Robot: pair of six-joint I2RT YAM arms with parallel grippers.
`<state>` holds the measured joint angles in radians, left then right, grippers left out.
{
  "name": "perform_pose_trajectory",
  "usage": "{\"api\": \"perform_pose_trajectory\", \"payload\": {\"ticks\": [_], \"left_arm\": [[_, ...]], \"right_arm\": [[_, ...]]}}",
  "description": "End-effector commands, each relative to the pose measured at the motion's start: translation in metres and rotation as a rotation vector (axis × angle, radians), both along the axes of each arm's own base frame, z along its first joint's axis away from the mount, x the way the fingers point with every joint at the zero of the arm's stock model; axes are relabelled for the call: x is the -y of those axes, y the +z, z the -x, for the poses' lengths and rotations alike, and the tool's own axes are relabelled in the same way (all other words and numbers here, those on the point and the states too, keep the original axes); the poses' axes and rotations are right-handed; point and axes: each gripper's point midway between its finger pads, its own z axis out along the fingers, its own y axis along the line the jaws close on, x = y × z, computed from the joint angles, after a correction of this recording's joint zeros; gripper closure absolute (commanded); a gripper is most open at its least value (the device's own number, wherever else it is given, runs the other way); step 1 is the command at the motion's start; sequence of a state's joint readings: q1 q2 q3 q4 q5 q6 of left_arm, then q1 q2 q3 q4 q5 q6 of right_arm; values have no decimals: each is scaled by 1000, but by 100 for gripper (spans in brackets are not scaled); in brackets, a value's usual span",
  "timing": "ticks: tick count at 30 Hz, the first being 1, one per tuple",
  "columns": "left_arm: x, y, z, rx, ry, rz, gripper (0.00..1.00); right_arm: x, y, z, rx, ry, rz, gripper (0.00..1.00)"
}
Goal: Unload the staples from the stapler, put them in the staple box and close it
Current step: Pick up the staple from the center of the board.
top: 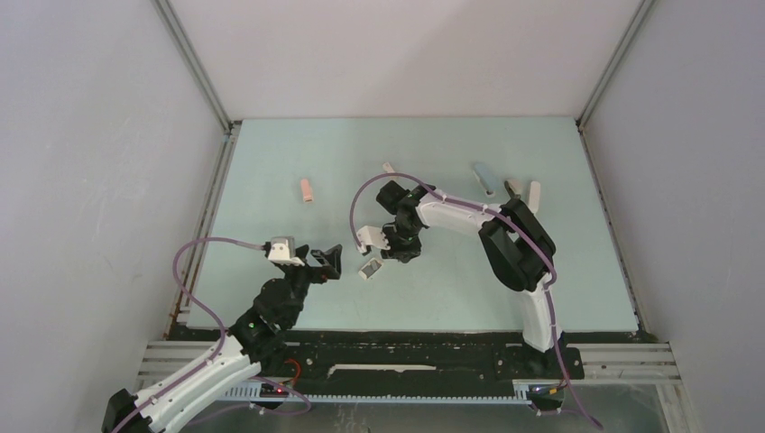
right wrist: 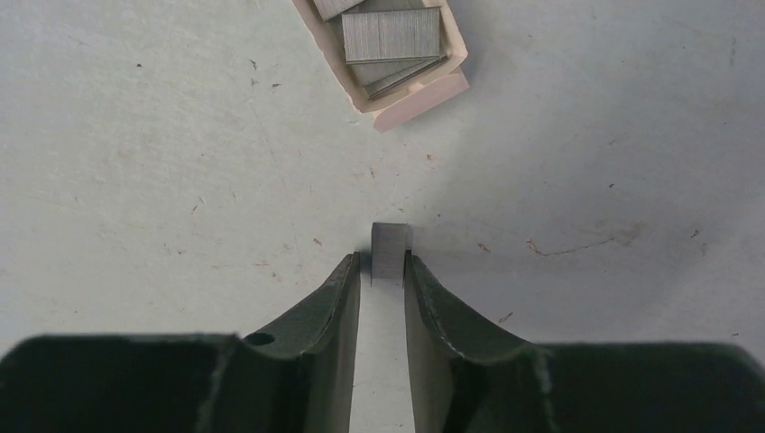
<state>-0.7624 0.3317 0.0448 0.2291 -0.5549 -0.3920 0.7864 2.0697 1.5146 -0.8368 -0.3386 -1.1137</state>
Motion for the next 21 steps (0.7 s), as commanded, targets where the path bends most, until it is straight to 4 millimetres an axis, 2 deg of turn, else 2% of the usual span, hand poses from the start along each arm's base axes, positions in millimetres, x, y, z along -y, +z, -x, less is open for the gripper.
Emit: {"api": "perform_pose_trajectory", "payload": {"ticks": [1, 9, 21], "left_arm": [[-4, -8, 0, -2, 19, 2, 0], [-4, -9, 0, -1, 18, 3, 0], [-5, -8, 0, 2, 20, 7, 0]], "right_arm": [[-6, -4, -8, 29, -11, 5, 69], [-7, 0, -5, 17, -27, -11, 78], [-19, 30, 3, -32, -95, -97, 83]]}}
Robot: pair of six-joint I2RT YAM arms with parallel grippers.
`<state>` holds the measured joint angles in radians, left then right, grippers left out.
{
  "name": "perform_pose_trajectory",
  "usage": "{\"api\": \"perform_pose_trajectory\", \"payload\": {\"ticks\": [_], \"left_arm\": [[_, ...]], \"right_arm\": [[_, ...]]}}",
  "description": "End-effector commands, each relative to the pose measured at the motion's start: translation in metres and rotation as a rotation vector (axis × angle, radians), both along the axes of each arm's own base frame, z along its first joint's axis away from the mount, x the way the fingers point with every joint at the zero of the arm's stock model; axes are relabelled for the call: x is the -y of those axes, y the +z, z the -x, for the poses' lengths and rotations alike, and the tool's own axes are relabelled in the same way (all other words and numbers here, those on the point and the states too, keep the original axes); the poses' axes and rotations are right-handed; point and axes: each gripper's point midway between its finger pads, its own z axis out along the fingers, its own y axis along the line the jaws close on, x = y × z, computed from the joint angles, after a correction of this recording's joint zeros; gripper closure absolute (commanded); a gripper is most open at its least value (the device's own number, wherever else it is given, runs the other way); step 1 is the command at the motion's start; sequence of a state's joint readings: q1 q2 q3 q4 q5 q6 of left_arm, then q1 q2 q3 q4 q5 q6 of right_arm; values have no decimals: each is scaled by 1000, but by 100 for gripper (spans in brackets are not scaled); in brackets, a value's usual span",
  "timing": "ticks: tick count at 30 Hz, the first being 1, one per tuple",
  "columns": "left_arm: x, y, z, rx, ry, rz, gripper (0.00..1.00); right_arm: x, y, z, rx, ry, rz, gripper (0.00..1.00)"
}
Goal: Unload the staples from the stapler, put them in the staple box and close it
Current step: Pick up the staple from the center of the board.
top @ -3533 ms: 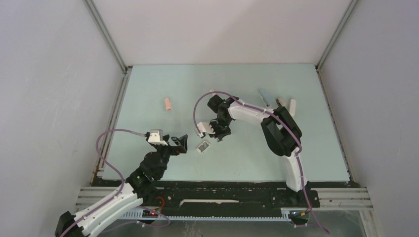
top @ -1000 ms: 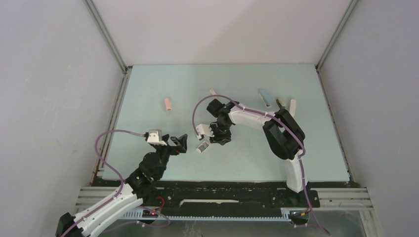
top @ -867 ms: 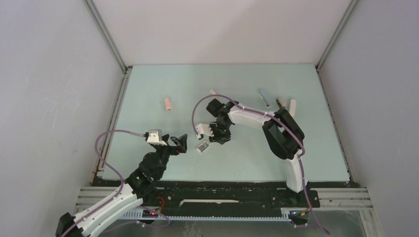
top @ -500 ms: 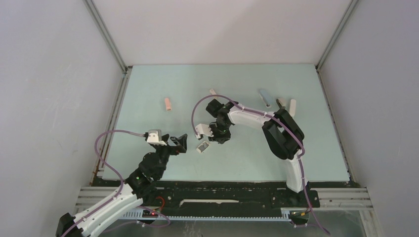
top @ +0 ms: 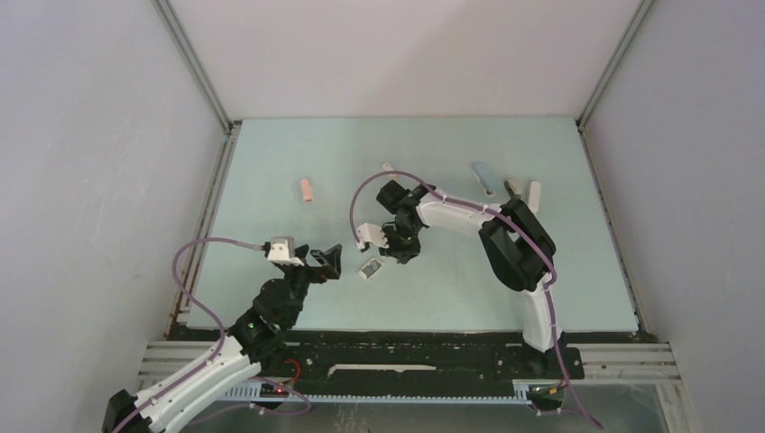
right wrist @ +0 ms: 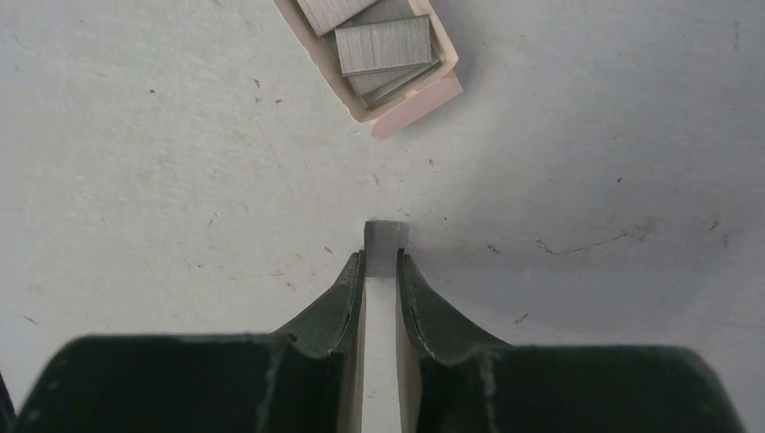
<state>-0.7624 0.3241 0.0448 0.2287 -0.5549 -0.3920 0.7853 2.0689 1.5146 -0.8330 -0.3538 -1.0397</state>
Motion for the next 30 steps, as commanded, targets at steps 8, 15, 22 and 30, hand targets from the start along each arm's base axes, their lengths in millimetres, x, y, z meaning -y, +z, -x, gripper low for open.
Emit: {"api": "perform_pose_trajectory", "payload": {"ticks": [8, 15, 22, 30], "left_arm": [[-4, -10, 0, -4, 18, 1, 0], [-5, -9, 0, -2, 19, 4, 0], [-5, -9, 0, -1, 18, 3, 0], [-5, -9, 0, -2, 20, 3, 0]], "right_arm": [[-21, 45, 8, -48, -107, -119, 83], [-25, 61, 23, -129, -195, -151, 84], [-35, 76, 38, -202, -249, -193, 84], [-51, 81, 56, -259, -290, -218, 84]]}}
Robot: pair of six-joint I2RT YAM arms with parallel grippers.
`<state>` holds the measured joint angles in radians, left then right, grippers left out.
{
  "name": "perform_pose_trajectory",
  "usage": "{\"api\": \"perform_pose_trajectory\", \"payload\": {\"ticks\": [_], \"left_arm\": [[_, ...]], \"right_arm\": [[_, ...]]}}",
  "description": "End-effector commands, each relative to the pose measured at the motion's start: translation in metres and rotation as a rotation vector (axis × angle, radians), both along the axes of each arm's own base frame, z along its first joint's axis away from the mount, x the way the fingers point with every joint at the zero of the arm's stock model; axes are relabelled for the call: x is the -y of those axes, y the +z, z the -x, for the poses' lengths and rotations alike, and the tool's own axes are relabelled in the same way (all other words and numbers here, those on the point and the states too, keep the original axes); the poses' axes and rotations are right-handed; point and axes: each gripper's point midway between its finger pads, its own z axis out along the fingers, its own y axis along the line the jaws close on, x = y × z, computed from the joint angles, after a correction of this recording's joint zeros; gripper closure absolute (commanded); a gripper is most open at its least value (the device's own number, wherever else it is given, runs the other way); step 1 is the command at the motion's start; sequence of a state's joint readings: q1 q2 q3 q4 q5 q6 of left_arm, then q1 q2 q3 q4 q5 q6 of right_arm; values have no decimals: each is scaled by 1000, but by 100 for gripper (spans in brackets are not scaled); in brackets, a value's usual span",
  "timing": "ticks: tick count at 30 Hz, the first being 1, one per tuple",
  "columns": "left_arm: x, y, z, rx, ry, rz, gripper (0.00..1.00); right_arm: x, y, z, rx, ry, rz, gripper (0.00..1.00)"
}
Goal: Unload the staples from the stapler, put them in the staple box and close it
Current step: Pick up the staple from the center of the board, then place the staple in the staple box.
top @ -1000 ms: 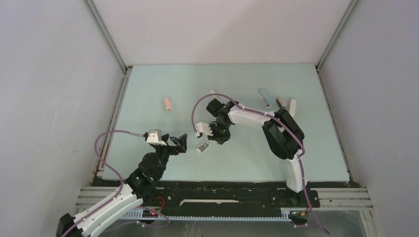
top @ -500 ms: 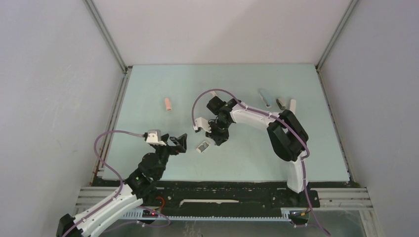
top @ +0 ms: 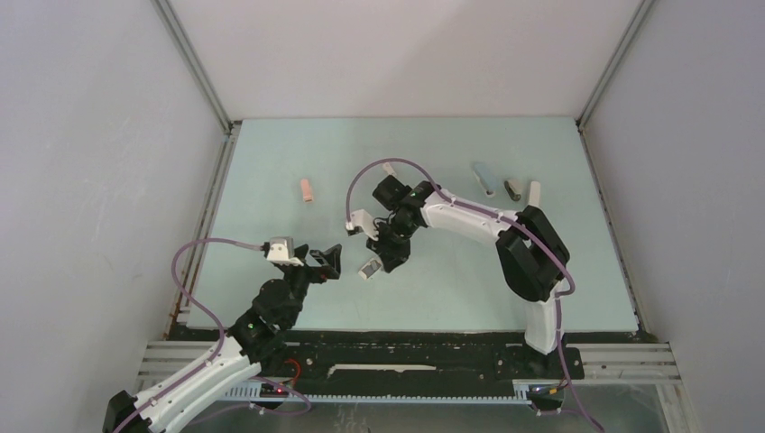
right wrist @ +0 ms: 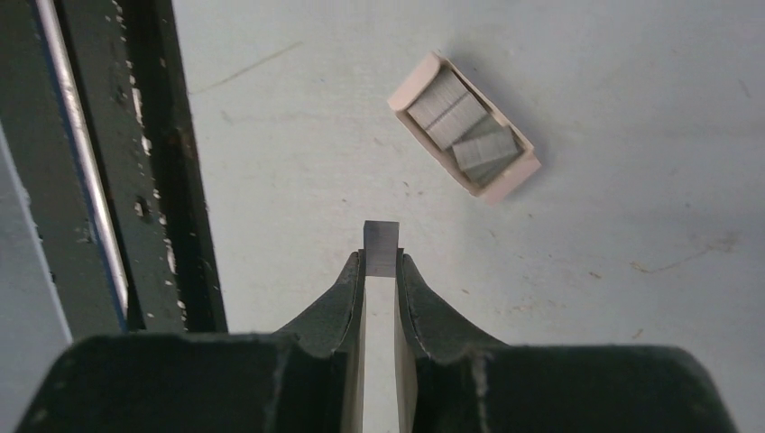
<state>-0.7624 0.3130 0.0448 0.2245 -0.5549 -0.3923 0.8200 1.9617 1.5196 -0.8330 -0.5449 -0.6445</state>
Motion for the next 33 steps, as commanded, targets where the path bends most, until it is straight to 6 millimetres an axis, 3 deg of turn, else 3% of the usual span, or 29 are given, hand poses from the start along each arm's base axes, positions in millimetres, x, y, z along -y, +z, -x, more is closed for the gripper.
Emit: {"api": "perform_pose_trajectory", "payload": {"ticks": [1, 16, 33], "left_arm": [[-5, -11, 0, -6, 21, -1, 0], [-5, -11, -1, -9, 21, -4, 0], [-5, -11, 0, -6, 22, -1, 0]], "right_arm": [[-19, 27, 11, -21, -38, -77, 84], [-36, 24, 16, -67, -140, -105, 84], [-54, 16, 6, -71, -252, -110, 84]]}}
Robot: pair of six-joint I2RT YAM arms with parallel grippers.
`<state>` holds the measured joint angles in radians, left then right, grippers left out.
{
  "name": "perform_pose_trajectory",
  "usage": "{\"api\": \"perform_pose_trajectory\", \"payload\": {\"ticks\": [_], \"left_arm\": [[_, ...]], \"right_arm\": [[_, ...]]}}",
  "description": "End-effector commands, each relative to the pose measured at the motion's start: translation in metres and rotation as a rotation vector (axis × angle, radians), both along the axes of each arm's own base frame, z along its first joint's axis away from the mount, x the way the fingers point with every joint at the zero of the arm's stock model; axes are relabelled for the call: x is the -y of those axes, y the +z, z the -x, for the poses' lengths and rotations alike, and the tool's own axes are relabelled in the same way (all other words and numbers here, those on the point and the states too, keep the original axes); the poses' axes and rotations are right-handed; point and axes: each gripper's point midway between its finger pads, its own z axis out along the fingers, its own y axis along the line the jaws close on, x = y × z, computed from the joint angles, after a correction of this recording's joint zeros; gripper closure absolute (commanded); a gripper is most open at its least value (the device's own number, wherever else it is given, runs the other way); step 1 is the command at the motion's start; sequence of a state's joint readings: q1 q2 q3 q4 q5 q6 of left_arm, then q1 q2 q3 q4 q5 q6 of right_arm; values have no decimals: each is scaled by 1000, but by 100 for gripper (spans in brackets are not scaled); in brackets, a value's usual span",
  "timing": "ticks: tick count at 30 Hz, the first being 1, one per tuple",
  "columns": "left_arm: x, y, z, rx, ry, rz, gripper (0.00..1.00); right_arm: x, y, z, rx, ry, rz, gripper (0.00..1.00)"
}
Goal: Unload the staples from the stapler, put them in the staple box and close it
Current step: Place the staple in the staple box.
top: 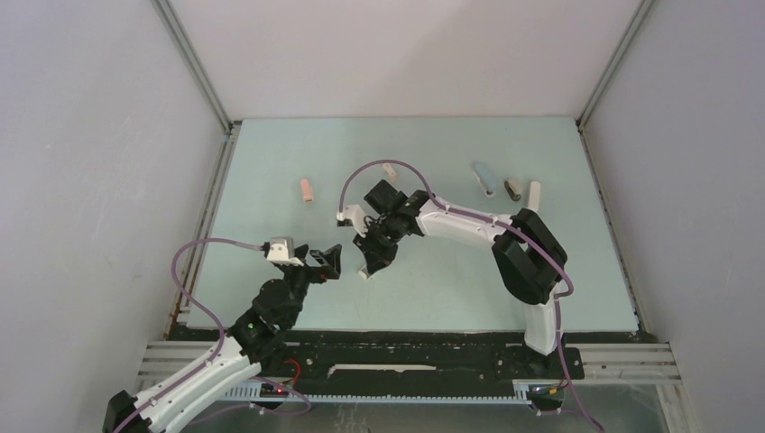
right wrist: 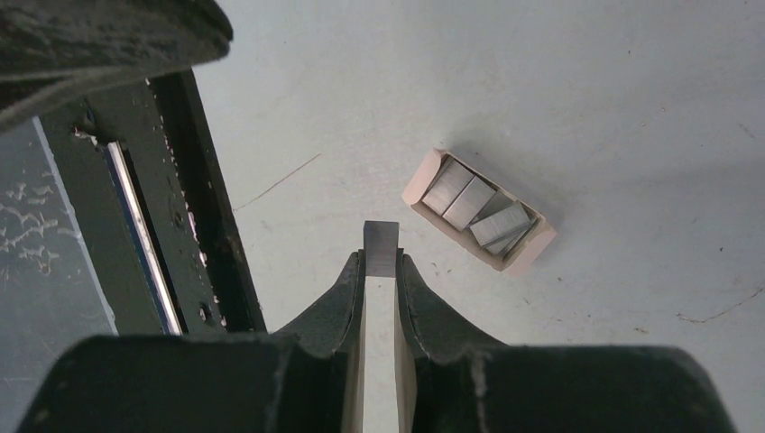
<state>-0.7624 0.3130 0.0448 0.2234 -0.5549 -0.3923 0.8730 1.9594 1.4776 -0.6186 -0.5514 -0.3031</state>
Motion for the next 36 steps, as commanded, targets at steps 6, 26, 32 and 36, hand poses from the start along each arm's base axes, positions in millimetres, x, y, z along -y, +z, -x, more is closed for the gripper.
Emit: {"api": "perform_pose_trajectory", "payload": {"ticks": [6, 26, 32, 36], "left_arm": [[-5, -11, 0, -5, 21, 0, 0], [-5, -11, 0, -6, 23, -1, 0], [-5, -11, 0, -5, 23, 0, 0], [-5, -11, 0, -6, 23, 0, 0]], "right_arm": [[-16, 5, -3, 3, -110, -15, 84], [-20, -22, -8, -79, -279, 26, 83], [-21, -26, -11, -85, -313, 36, 83], [-21, -29, -13, -95, -330, 39, 83]]}}
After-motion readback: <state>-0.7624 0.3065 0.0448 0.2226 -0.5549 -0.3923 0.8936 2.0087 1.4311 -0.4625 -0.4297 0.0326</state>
